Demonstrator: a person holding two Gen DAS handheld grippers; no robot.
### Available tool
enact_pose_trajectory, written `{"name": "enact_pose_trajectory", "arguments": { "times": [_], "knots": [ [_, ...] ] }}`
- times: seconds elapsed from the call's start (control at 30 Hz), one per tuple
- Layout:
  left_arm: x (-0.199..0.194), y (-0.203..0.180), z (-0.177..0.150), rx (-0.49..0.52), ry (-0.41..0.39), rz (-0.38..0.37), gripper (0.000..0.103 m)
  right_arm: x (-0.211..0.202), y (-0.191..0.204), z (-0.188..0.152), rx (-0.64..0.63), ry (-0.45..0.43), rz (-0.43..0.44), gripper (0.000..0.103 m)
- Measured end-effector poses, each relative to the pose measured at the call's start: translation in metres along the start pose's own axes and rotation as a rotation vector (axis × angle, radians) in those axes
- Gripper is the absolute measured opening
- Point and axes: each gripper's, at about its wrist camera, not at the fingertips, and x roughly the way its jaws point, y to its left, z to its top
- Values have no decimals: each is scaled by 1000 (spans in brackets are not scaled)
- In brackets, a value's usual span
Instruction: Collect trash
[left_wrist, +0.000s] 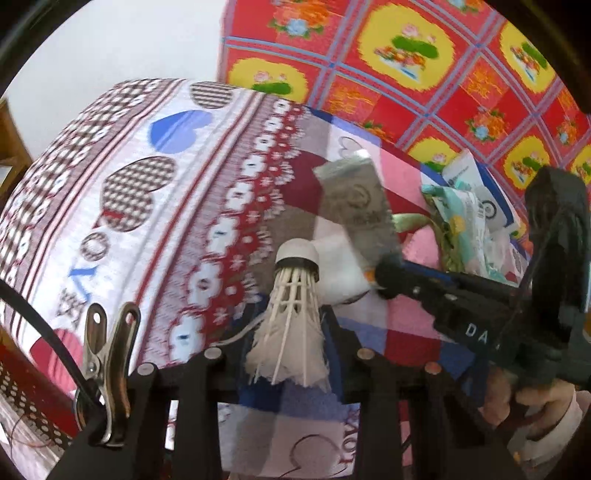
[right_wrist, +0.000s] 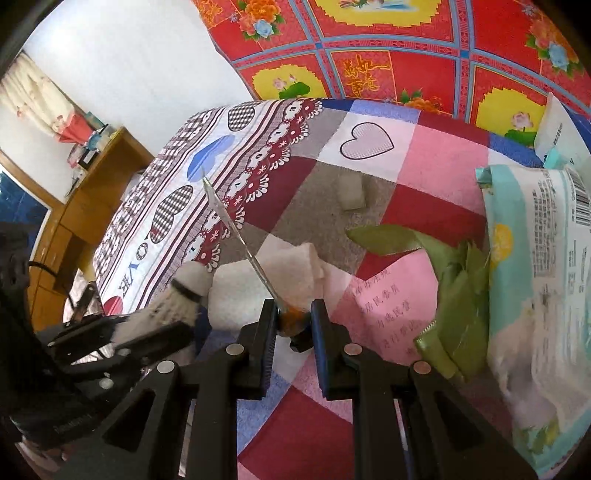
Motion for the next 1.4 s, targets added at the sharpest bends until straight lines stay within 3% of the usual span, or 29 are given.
{"name": "enact_pose_trajectory", "arguments": {
  "times": [0.2, 0.43, 0.93, 1.4],
  "knots": [
    [-17, 19, 0, -48, -28, 22, 34, -9, 2, -3, -7, -17, 4, 19],
    [-30, 10, 2, -30, -50, 5, 34, -43, 9, -7, -8, -83, 26, 19],
    [-38, -37, -4, 121, -30, -76, 34, -104, -6, -63, 119, -152, -14, 19],
    [-42, -107, -15, 327, -1, -201, 34, -164, -28, -136, 302, -264, -143, 19]
  ]
}}
